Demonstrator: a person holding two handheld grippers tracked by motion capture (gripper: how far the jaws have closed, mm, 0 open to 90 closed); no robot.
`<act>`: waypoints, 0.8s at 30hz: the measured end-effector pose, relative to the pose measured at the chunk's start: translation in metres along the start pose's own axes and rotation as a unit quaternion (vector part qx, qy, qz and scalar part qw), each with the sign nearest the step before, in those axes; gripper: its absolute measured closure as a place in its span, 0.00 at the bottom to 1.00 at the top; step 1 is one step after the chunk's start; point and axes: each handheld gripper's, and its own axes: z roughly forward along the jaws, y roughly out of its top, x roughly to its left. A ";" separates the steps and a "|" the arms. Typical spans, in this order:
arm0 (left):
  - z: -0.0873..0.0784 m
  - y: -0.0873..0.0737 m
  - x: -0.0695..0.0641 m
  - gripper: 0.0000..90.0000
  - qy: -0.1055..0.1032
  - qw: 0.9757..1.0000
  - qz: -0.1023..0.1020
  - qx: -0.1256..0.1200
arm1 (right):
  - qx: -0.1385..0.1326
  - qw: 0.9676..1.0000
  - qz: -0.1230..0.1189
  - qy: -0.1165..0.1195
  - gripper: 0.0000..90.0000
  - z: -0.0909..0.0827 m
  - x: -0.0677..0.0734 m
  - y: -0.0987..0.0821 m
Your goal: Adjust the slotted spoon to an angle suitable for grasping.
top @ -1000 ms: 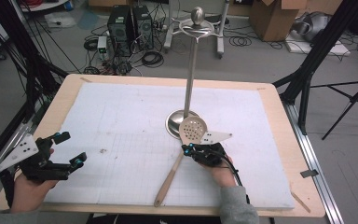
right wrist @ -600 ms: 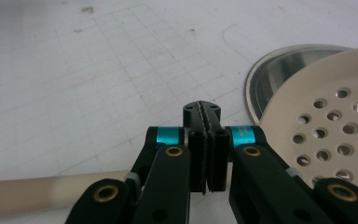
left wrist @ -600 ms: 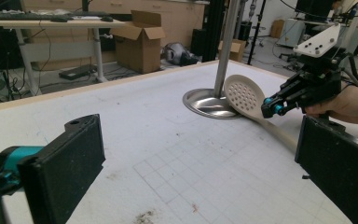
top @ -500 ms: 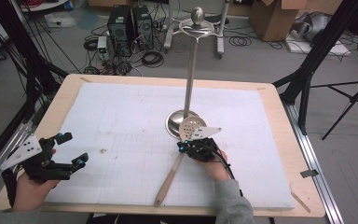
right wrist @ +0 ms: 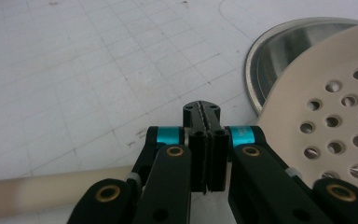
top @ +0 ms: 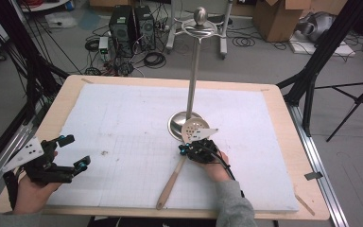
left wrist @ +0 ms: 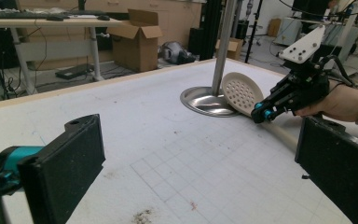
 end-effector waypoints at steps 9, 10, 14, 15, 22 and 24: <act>0.000 -0.001 -0.002 0.02 0.000 1.000 0.001 0.004 | 0.010 1.000 -0.009 -0.022 1.00 0.000 0.005 0.001; -0.001 -0.001 -0.001 0.02 0.001 1.000 0.001 0.004 | 0.012 1.000 -0.005 -0.024 1.00 -0.001 0.005 0.001; -0.002 -0.002 -0.001 0.02 0.003 1.000 -0.001 0.004 | 0.018 1.000 -0.003 -0.026 1.00 -0.004 0.004 0.000; -0.002 -0.002 -0.001 0.02 0.003 1.000 -0.001 0.004 | 0.019 0.999 0.001 -0.026 1.00 -0.005 0.005 -0.001; -0.002 -0.003 -0.001 0.02 0.004 1.000 -0.001 0.009 | 0.011 0.999 0.024 -0.029 1.00 -0.013 0.002 -0.009; -0.001 -0.003 -0.001 0.02 0.003 1.000 0.000 0.010 | 0.008 0.999 0.030 -0.030 1.00 -0.015 0.002 -0.011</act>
